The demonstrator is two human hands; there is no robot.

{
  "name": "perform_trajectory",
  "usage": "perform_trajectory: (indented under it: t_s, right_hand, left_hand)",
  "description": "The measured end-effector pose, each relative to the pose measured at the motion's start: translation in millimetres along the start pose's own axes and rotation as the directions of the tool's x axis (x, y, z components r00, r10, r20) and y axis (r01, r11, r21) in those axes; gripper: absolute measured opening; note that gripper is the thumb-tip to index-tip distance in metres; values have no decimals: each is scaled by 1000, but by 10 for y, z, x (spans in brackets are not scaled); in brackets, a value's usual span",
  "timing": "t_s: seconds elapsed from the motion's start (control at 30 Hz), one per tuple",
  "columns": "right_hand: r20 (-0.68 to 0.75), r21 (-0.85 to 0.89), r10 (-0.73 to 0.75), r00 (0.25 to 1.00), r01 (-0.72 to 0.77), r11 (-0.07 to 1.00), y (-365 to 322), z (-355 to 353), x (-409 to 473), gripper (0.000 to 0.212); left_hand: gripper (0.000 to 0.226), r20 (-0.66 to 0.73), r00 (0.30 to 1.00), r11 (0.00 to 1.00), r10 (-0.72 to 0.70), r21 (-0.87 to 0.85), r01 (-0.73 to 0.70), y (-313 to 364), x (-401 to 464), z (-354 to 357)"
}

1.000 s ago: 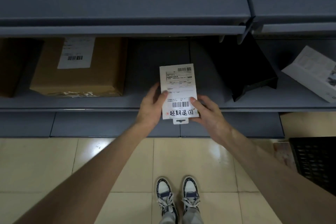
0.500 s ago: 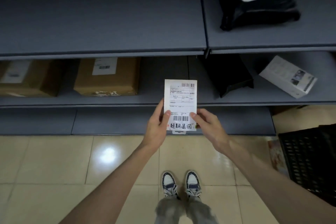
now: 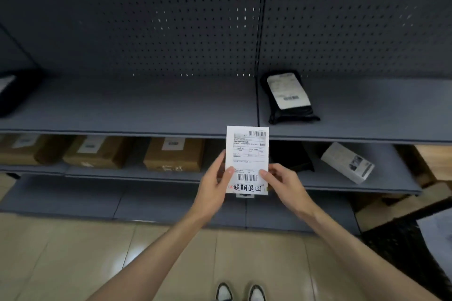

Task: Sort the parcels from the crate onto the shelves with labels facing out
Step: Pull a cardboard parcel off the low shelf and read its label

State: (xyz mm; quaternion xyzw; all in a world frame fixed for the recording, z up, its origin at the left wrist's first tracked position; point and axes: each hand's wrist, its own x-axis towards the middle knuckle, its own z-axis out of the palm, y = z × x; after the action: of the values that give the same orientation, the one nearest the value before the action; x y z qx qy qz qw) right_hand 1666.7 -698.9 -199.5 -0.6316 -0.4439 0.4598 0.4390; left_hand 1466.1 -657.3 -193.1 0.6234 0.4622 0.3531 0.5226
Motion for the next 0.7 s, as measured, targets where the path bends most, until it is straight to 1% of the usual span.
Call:
perform_trajectory:
  t_s: [0.13, 0.23, 0.33, 0.43, 0.57, 0.7]
  right_hand:
    - [-9, -110, -150, 989, 149, 983, -808, -241, 325, 22]
    - [-26, -163, -259, 965, 252, 954, -1454, -397, 583, 24]
    - [-75, -241, -350, 934, 324, 915, -2044, -548, 773, 21]
    - [-90, -253, -402, 911, 369, 894, -2539, -661, 877, 22]
    - [-96, -262, -486, 869, 449, 854, -2951, -753, 998, 24]
    - [-83, -169, -515, 853, 497, 851, -3011, -785, 1094, 26]
  left_hand:
    - [47, 9, 985, 984, 170, 58, -170, 735, 473, -166]
    - [48, -7, 966, 963, 258, 81, -257, 1297, 871, -305]
    - [45, -51, 942, 943, 332, 55, -329, 1808, 1149, -383]
    - [40, -93, 918, 922, 386, 4, -388, 2236, 1307, -409]
    - [41, -141, 904, 909, 405, -47, -414, 2590, 1478, -439]
    - [44, -160, 897, 901, 411, -76, -427, 2716, 1534, -457]
